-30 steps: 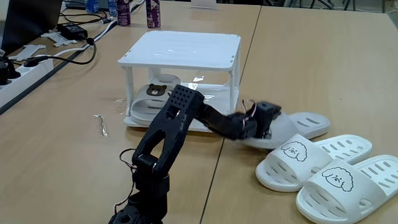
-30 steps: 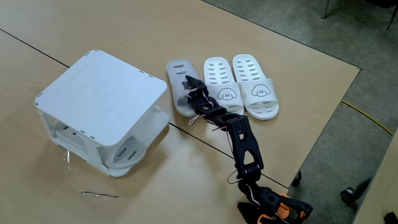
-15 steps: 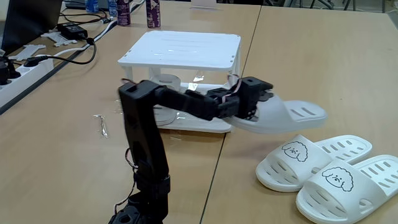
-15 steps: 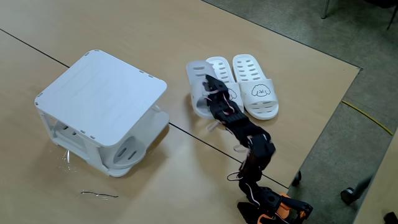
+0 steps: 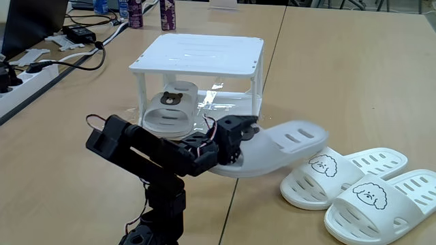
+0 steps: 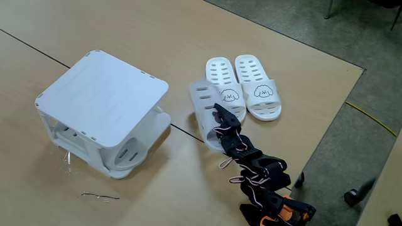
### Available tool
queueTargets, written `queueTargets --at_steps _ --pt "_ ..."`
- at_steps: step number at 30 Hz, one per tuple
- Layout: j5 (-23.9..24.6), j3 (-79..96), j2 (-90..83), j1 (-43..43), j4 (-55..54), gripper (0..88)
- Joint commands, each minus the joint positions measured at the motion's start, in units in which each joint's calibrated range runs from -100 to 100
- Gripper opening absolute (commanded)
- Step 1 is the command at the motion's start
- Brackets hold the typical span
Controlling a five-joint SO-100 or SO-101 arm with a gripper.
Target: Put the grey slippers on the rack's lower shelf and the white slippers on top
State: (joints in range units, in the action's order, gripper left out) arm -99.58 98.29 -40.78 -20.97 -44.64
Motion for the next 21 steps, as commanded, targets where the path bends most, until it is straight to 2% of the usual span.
queueTargets --at_steps 1,7,21 --pt "-0.42 0.44 -3.68 0.09 -2.56 0.7" --pt "-0.42 0.44 1.03 7.08 -3.34 0.7" --pt "-0.42 0.35 18.44 21.88 -19.99 0.7"
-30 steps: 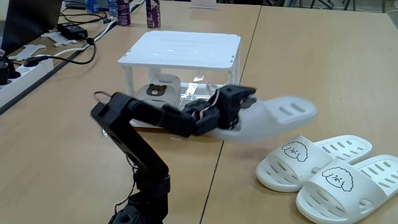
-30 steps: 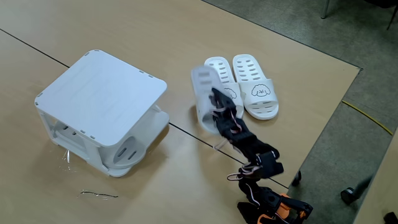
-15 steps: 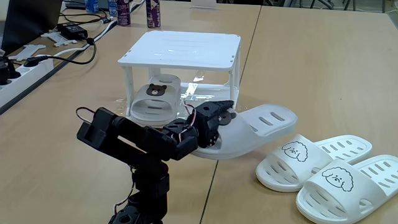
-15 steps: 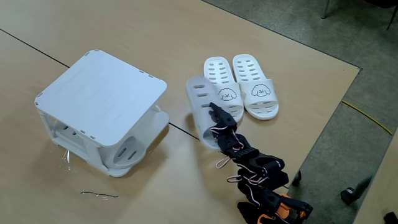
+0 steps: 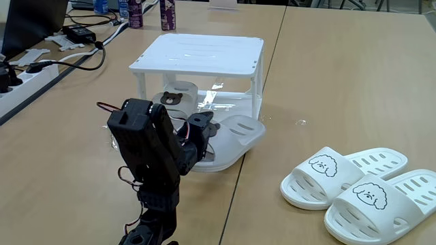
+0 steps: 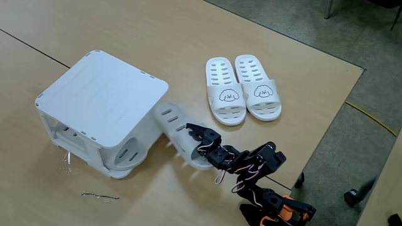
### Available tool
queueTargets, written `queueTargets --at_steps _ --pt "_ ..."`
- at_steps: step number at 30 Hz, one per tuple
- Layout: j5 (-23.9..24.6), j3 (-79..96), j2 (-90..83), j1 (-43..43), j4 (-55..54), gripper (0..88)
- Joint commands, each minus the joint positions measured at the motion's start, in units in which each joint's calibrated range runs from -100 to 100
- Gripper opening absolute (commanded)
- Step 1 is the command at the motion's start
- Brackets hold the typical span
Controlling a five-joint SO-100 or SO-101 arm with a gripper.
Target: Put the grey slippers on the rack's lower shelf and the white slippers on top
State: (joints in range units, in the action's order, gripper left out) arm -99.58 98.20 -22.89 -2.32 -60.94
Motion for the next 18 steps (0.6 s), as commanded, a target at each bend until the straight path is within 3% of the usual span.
queueTargets --at_steps 1,9,18 --pt "-0.42 0.44 0.97 4.46 -3.77 0.6" --pt "-0.42 -1.99 5.51 9.48 -6.61 0.6" --pt "-0.42 -25.09 22.09 8.65 -5.66 0.6"
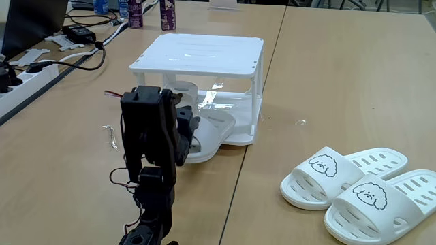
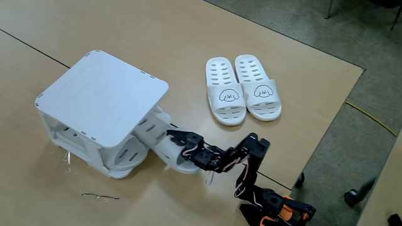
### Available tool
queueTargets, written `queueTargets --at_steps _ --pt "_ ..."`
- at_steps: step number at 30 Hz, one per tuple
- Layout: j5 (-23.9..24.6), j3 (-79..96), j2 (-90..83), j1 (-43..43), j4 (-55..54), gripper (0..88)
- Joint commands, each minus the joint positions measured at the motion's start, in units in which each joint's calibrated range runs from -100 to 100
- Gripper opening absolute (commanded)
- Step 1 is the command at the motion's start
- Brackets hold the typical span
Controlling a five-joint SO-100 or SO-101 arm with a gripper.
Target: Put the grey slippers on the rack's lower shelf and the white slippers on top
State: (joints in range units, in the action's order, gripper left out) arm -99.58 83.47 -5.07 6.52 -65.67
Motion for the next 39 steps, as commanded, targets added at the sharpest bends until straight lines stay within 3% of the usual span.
queueTargets --at_steps 1,6,15,24,39 --pt "-0.42 -12.88 6.38 -0.18 -0.94 0.6" --pt "-0.42 -27.22 18.83 -0.18 -0.51 0.6" --pt "-0.42 -65.92 36.08 -0.27 20.89 0.7" --pt "-0.42 -91.0 50.63 -1.25 32.19 0.7" --pt "-0.42 -97.41 56.02 -2.9 33.05 3.5"
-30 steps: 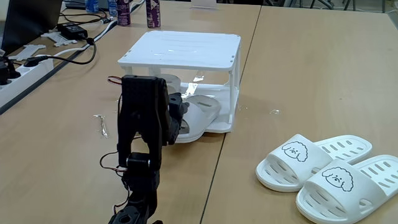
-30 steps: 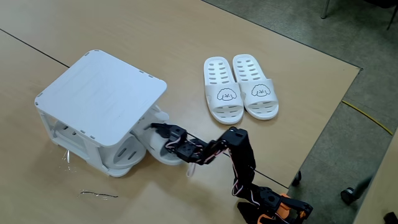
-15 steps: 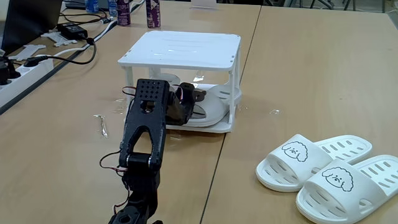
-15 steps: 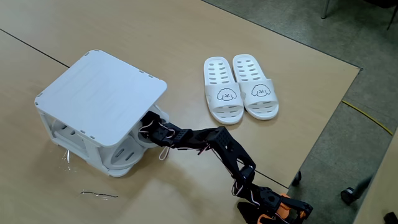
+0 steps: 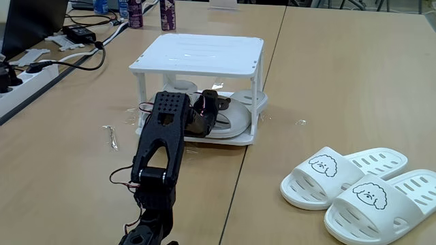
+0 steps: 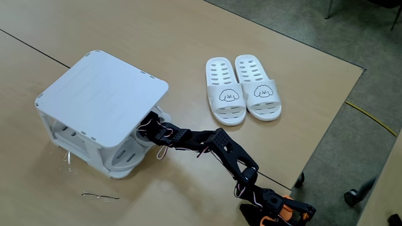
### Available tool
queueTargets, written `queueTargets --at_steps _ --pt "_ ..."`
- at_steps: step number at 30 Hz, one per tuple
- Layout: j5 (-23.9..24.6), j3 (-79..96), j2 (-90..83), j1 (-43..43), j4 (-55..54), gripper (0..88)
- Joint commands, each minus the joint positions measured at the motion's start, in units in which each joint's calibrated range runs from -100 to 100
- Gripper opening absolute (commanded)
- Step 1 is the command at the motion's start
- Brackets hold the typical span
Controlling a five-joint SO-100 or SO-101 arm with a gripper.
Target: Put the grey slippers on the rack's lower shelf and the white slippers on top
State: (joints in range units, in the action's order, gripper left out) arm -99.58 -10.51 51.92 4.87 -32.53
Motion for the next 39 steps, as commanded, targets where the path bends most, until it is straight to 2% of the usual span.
queueTargets --at_steps 1,6,11,20,26,28,31,35,39 --pt "-0.42 -3.43 -0.97 -1.33 -0.08 4.7" --pt "-0.42 -4.15 -2.74 -1.83 0.09 21.6" --pt "-0.42 2.26 -7.95 -1.91 0.18 27.7" --pt "-0.42 30.95 -28.91 -1.99 -0.17 28.2" --pt "-0.42 54.85 -51.71 -1.99 -0.51 27.8" --pt "-0.42 62.97 -61.3 -1.99 -0.51 24.2" --pt "-0.42 75.51 -75.52 -2.9 -0.77 0.1" --pt "-0.42 91.66 -85.28 -4.87 -13.37 0.6" --pt "-0.42 107.26 -86.2 -8.24 -18.72 0.6"
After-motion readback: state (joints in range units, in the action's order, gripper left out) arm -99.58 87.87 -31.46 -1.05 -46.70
